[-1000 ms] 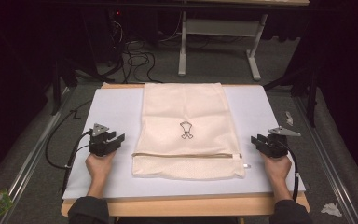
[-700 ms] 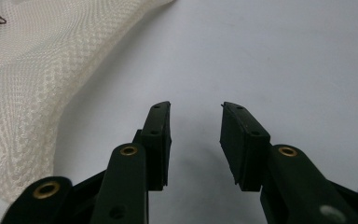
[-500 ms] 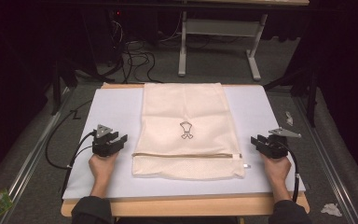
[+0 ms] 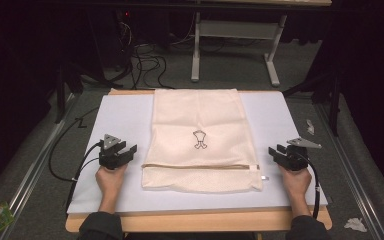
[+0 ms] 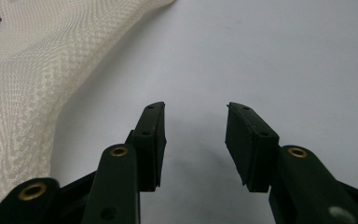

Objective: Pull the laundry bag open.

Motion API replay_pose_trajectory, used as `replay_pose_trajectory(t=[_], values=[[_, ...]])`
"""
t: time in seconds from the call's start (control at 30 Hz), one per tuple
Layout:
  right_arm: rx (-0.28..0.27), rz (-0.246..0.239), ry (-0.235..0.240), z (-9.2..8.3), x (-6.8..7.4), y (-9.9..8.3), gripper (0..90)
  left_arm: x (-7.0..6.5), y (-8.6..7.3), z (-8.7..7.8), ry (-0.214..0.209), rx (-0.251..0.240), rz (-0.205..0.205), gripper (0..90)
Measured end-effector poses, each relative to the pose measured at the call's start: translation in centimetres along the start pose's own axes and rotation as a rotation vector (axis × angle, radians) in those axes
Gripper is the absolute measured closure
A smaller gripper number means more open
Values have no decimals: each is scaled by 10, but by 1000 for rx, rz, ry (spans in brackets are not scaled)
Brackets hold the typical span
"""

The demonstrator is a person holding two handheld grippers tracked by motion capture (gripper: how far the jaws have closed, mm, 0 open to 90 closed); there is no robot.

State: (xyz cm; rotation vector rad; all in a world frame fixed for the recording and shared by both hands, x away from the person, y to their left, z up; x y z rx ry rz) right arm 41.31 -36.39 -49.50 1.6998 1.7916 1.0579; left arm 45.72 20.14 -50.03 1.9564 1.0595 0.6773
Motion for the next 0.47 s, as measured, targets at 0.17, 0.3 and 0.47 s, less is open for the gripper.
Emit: replay_pose_trajectory(t=[0.17,0.3,0.47], values=[[-4,-4,2,0,-1,0,580,-1,0,0,2,-2,5,481],[1,3,1,0,0,0,575,-1,0,0,0,0,4,477],[0,5,2,1,-1,0,563,0,0,1,-4,8,2,474]])
Point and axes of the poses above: each handheld gripper's, and its own axes: z roughly forward along the jaws, y roughly out of its top, x roughly to its left, the point moved 3 cm from there along z, roughly forward along the jaws, and after that the axes turned 10 degrees about z, right-handed, at the moved point
